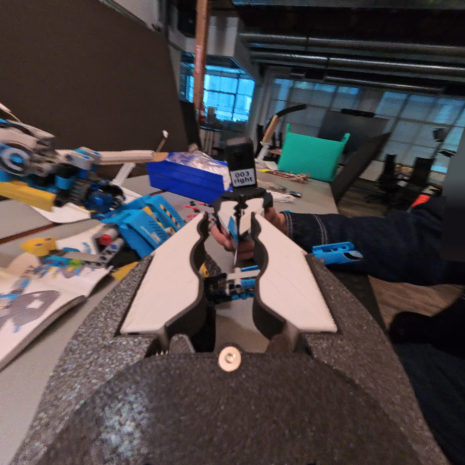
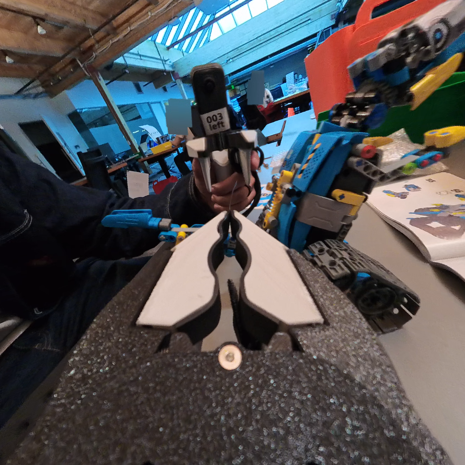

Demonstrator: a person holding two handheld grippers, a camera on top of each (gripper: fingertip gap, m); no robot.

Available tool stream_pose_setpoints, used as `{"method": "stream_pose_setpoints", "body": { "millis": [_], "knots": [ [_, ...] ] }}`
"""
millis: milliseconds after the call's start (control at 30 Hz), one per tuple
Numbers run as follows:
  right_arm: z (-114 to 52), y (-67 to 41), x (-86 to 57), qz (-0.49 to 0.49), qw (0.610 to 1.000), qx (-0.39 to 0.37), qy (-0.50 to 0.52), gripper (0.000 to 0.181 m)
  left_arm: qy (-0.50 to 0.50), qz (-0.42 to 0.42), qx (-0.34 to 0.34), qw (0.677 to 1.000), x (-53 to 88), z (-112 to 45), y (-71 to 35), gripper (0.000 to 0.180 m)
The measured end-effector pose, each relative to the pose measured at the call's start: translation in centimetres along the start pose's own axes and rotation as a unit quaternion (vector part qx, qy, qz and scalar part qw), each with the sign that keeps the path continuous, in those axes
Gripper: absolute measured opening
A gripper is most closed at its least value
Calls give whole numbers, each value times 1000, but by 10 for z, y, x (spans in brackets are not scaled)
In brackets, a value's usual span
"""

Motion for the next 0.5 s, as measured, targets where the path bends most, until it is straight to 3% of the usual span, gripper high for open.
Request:
{"method": "stream_pose_setpoints", "body": {
  "millis": [200,500],
  "knots": [
    [-10,1,5,8,1000,11,-9,0,28,1,52,998,-8,-13,13,25],
    [-8,-1,4,11,1000,6,0,0,20,-4,56,998,-6,-13,15,7]
  ]
}}
Point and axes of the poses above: each gripper's, where its closed fingertips meet, z back along the fingers, y out of its underside, x = y × z across the jaws, the point moved 7 cm from there along z, back along the fingers, and after that the axes turned 13 degrees about -z, right-handed, at the moved point
